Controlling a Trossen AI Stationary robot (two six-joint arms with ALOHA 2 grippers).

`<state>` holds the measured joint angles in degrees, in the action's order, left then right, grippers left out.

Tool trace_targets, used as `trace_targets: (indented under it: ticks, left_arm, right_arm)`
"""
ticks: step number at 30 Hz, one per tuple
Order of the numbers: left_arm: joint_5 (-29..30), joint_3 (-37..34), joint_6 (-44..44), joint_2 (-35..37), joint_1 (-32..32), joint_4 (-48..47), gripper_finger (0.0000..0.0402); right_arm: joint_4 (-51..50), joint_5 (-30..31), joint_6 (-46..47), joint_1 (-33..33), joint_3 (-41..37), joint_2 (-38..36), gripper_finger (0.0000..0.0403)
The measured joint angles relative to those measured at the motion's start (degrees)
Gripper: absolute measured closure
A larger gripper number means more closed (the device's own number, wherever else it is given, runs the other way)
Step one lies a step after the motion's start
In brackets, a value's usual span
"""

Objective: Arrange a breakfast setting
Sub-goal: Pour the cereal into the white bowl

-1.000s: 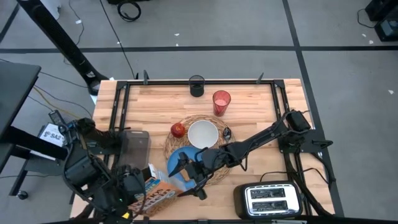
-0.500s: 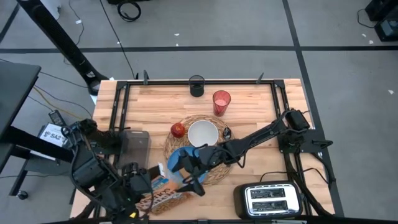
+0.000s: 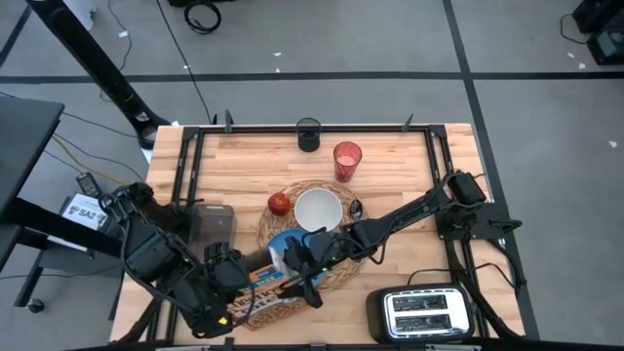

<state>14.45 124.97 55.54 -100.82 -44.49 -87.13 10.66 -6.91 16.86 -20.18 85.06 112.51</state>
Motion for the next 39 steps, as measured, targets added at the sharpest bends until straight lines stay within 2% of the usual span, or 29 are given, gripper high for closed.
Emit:
trace_targets:
  ticks: [6,11,16,21,25,26,28,32,35,37,39]
  left_arm:
    - [0.0,0.1,-0.3,0.1,0.2,0.3,0.038]
    - [-0.2,0.1,-0.2,0.6,0.1,1.7,0.0345]
    - [-2.5,0.0,2.5,3.8,0.1,4.1,0.0273]
    - [-4.6,0.0,5.3,7.5,0.1,5.6,0.0191]
    - [-7.5,0.0,10.2,13.2,0.0,3.6,0.0156]
    - [-6.4,0.0,11.9,14.9,-0.2,3.3,0.0153]
    - [-0.2,0.0,13.5,18.4,-2.3,2.7,0.0152]
    - [18.2,0.1,10.8,22.9,-8.7,2.8,0.0155]
    - [31.7,0.1,6.3,23.6,-12.4,2.8,0.0155]
    - [37.3,0.1,3.0,23.1,-13.3,2.8,0.0156]
    - [39.8,0.0,0.6,22.1,-12.9,3.1,0.0156]
  right_arm:
    - [0.8,2.2,-0.3,-0.6,0.0,0.0,0.0218]
    - [1.1,2.4,-0.6,-0.8,0.0,0.0,0.0273]
    - [1.2,2.4,-2.4,-0.9,0.0,0.0,0.0302]
    - [1.3,2.6,-3.5,-0.9,0.0,-0.1,0.0314]
    - [0.2,1.0,-5.7,-1.4,0.0,-1.5,0.0316]
    - [-0.2,0.9,-6.4,-1.6,0.0,-2.4,0.0316]
    - [-1.3,1.1,-7.1,-1.9,0.0,-5.0,0.0317]
    - [-5.8,1.1,-7.6,-2.3,0.0,-11.7,0.0317]
    - [-10.2,2.3,-7.6,-2.5,0.0,-17.4,0.0317]
    - [-12.9,4.1,-7.6,-2.6,0.0,-21.5,0.0317]
    - [-15.8,6.4,-7.7,-2.6,0.0,-25.7,0.0317]
